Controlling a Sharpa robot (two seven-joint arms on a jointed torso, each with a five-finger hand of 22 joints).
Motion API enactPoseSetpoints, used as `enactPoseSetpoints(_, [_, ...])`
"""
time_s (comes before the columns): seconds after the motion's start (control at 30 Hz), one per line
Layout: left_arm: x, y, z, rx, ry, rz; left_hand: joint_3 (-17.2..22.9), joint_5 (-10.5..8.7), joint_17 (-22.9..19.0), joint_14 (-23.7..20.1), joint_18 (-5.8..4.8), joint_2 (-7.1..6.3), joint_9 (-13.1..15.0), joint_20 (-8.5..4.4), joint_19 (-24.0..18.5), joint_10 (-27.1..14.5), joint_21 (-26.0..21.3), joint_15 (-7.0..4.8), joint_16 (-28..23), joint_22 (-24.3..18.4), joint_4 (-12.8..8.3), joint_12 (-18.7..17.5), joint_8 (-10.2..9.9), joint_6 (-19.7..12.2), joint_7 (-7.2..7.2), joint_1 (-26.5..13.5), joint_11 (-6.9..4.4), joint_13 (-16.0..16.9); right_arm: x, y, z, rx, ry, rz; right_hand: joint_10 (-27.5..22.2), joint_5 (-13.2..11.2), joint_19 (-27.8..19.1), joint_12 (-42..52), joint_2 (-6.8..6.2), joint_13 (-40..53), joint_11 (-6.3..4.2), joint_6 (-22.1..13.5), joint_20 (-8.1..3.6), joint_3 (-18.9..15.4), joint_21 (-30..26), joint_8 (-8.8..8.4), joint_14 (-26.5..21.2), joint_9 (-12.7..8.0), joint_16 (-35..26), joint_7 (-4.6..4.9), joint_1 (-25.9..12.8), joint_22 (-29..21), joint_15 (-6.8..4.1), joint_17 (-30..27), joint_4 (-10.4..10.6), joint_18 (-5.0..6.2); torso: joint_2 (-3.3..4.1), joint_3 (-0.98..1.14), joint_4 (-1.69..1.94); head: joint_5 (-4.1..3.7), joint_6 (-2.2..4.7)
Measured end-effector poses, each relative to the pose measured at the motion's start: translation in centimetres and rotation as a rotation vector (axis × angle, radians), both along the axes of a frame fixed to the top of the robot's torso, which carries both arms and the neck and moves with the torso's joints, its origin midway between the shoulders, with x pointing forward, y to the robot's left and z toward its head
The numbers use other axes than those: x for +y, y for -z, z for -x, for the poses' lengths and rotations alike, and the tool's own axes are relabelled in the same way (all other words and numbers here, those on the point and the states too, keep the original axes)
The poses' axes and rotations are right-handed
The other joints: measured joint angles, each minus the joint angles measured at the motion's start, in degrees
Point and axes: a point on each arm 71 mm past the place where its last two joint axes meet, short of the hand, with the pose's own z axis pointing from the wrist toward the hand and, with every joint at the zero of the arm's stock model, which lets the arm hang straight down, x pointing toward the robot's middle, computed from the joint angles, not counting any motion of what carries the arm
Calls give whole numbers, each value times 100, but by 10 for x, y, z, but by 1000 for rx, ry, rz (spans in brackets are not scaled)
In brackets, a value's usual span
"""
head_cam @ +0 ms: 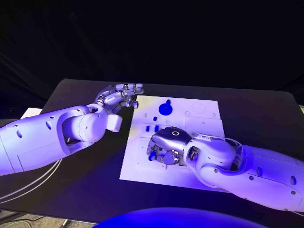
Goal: Assemble the parts on the task board
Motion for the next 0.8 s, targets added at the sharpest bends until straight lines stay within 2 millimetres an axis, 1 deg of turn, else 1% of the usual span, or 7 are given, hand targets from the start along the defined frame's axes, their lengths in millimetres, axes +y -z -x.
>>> enactPoseSetpoints(0.3, [0,0,0,0,1,0,0,0,-17,0,0,22,0,0,0,-20,-22,0,0,-7,0,0,0,0,0,23,-20,0,2,0,0,-2,-5,12,0,1,0,0,0,13,0,-1,0,0,0,-2,0,2,0,0,0,-1,0,-8,-1,0,-1,0,-1,-3,-1])
enactPoseSetpoints(0.37, [0,0,0,0,1,0,0,0,-17,0,-1,22,0,0,0,-20,-23,0,0,-7,0,0,0,0,0,23,-20,0,3,0,1,-3,-6,13,0,1,-2,0,0,13,0,-34,2,0,0,-12,0,7,0,32,0,-1,0,-23,-1,0,-2,0,-1,-3,-1])
enactPoseSetpoints(0.43, [0,0,0,1,1,0,0,0,-16,0,0,22,0,0,0,-20,-23,0,0,-6,0,0,0,0,0,23,-20,0,3,0,1,-3,-6,15,-76,135,-68,-54,-13,-14,-67,-241,68,0,-49,-113,-10,-14,-24,107,-17,-3,55,-80,-1,0,-3,0,-1,-6,-1])
enactPoseSetpoints(0.5, [0,0,0,1,1,0,0,0,-16,0,0,22,0,0,0,-20,-23,0,0,-6,0,0,0,0,0,23,-20,0,2,2,0,-1,-4,20,-540,310,-204,-36,-204,-34,-54,-756,183,-13,-203,-165,-8,-147,-127,219,-267,-156,178,-221,-89,0,-4,0,-1,-7,-1])
enactPoseSetpoints(0.6, [0,0,0,1,1,0,0,0,-16,0,0,23,0,0,0,-20,-23,0,0,-6,0,0,0,0,0,23,-20,0,1,7,0,9,0,33,-1292,275,-436,-21,-426,-55,111,-1332,287,-428,-451,-166,-4,-278,-221,288,-516,-459,268,-365,-57,0,-3,0,-2,-7,1])
enactPoseSetpoints(0.7, [0,0,0,1,0,0,0,0,-16,0,0,22,0,0,0,-20,-22,0,0,-6,0,0,0,0,0,23,-20,0,0,7,0,10,4,32,-1613,219,-474,-21,-399,-53,162,-1602,325,-893,-511,-166,-9,-297,-222,299,-570,-546,299,-398,-44,0,-4,1,-4,-13,9])
enactPoseSetpoints(0.8, [0,0,0,2,1,-1,0,0,-16,0,0,22,0,0,0,-20,-23,0,0,-6,0,0,0,0,0,23,-20,0,-1,6,0,2,11,17,-1652,219,-474,46,-341,-47,178,-1642,325,-1218,-510,-165,-9,-296,-222,291,-512,-557,299,-422,-40,0,-3,3,-4,-25,19])
